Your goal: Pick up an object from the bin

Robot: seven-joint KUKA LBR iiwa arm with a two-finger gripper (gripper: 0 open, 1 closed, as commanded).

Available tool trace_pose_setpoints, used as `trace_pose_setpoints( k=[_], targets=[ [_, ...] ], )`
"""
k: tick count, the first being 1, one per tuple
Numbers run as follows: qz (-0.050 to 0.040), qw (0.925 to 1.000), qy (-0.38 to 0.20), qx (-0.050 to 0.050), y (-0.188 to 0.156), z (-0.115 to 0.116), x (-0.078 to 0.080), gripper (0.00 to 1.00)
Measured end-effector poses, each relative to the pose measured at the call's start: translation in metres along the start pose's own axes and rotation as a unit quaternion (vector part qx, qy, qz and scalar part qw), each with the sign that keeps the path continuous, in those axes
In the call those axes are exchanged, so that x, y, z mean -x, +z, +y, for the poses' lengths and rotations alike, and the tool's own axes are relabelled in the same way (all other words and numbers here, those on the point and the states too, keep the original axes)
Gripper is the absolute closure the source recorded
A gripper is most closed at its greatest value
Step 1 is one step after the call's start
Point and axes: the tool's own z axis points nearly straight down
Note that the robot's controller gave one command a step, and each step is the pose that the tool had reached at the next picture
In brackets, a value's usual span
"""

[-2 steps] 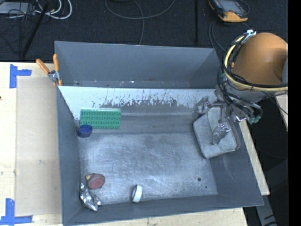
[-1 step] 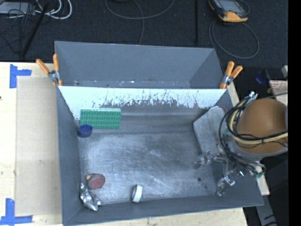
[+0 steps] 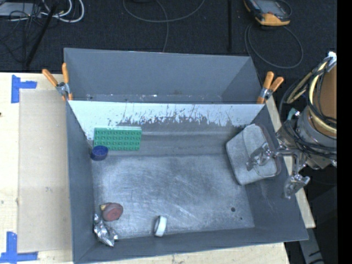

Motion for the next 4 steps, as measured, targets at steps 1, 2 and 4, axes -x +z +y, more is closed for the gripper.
trace_pose_setpoints(
  k=[1, 2, 4],
  targets=[
    [0.0037, 0.9862, -0.165, 0.008, 0.142, -0.018, -0.043, 0.00],
    [0.0002, 0.9982, -0.060, 0.000, -0.008, -0.014, -0.021, 0.00],
    [-0.0016, 0.9998, -0.019, 0.000, 0.031, 0.010, 0.119, 0.00]
  ],
)
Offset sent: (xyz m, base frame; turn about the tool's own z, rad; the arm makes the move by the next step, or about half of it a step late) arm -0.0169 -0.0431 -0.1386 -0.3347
